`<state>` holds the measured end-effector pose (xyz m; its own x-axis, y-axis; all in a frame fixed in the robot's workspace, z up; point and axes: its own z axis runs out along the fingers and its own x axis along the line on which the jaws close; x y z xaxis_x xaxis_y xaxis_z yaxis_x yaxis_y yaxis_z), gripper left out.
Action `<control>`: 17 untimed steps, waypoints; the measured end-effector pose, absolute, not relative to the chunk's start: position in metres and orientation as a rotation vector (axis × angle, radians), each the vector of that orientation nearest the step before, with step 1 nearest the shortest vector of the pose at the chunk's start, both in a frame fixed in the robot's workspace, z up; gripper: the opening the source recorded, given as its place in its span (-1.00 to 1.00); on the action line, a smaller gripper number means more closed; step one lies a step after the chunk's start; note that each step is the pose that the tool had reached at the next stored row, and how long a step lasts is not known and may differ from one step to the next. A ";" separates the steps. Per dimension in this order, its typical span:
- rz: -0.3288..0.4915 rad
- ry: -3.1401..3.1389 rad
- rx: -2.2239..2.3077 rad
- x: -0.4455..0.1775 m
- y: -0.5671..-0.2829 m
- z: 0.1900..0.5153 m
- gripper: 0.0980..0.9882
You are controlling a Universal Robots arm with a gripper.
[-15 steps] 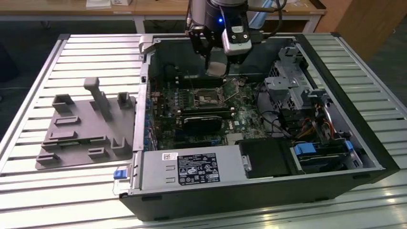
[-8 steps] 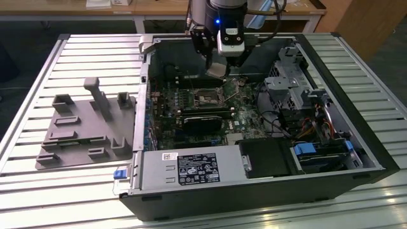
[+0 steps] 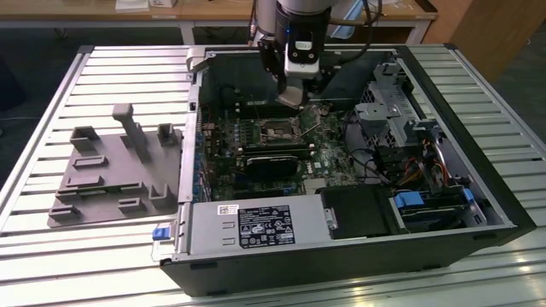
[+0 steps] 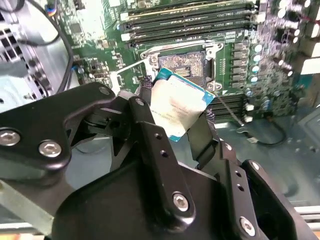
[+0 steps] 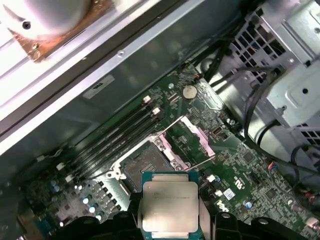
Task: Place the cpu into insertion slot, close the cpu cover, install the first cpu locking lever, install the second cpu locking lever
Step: 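Place the cpu into insertion slot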
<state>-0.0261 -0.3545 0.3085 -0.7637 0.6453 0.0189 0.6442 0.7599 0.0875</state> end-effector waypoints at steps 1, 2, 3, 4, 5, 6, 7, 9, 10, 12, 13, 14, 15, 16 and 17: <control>0.139 2.925 1.102 -0.026 -0.355 0.308 -0.02; 0.138 2.914 1.127 -0.026 -0.355 0.307 -0.02; 0.138 2.903 1.153 -0.026 -0.355 0.306 -0.02; 0.138 2.892 1.179 -0.026 -0.355 0.305 -0.02; 0.138 2.880 1.205 -0.026 -0.355 0.305 -0.02; 0.137 2.869 1.230 -0.026 -0.355 0.304 -0.02; 0.137 2.856 1.257 -0.026 -0.355 0.303 -0.02; 0.136 2.831 1.308 -0.026 -0.355 0.302 -0.02; 0.136 2.819 1.334 -0.026 -0.355 0.301 -0.02; 0.136 2.794 1.382 -0.026 -0.355 0.300 -0.02; 0.135 2.781 1.405 -0.026 -0.355 0.299 -0.02; 0.135 2.768 1.430 -0.026 -0.355 0.298 -0.02; 0.135 2.754 1.455 -0.026 -0.355 0.297 -0.02; 0.134 2.740 1.479 -0.026 -0.355 0.297 -0.02; 0.134 2.725 1.505 -0.026 -0.355 0.296 -0.02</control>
